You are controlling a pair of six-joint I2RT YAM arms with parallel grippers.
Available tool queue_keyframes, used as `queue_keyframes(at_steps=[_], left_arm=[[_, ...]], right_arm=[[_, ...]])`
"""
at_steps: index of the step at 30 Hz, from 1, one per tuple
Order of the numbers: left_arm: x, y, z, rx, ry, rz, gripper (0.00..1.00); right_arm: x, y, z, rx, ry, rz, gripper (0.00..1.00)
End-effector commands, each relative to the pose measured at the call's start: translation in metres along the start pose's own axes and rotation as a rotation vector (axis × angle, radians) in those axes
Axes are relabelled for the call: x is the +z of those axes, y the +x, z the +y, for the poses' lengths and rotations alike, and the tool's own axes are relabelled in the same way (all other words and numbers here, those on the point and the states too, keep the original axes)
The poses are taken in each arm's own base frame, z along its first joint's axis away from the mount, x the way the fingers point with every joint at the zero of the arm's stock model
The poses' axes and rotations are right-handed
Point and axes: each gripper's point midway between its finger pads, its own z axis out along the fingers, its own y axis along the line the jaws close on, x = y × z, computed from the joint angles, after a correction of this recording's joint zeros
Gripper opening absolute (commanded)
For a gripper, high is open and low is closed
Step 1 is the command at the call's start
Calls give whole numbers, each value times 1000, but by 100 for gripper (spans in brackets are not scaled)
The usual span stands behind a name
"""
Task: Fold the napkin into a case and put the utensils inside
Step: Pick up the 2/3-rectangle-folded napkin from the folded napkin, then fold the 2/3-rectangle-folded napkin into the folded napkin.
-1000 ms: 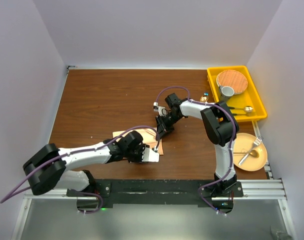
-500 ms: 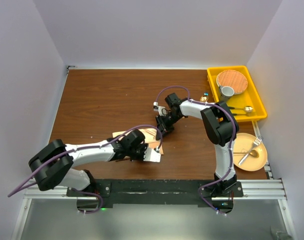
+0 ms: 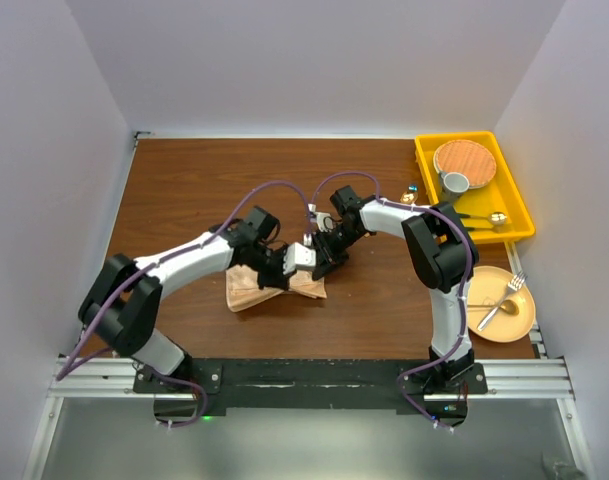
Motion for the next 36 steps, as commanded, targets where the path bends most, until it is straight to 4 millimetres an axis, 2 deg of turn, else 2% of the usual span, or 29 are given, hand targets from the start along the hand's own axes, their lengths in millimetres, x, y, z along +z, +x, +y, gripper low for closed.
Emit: queue_keyframes(at_steps=[1, 8, 10, 13, 18, 25, 29, 34, 36], left_arm=[[-11, -19, 12, -125, 108, -109, 0], [-9, -14, 51, -336, 178, -176, 0], [-10, -11, 69, -388, 169, -193, 0], [-12, -6, 80, -470, 190, -218, 0], [-7, 7, 86, -562, 220, -225, 0], [21, 41, 85, -712, 282, -149, 0], [28, 54, 81, -783, 302, -113, 0], [31, 66, 69, -803, 329, -77, 0], [32, 68, 70, -805, 331, -70, 0]], right_arm=[[12, 5, -57, -56, 221, 23, 18], [12, 2, -56, -57, 220, 19, 18], [11, 1, -56, -55, 220, 22, 18], [11, 0, -56, -84, 219, 25, 18], [11, -1, -57, -86, 220, 32, 18], [7, -10, -50, -98, 207, 23, 19], [-10, -24, -29, -117, 191, -13, 24], [-45, -46, 2, -220, 184, -101, 31], [-54, -51, 11, -259, 173, -128, 36]])
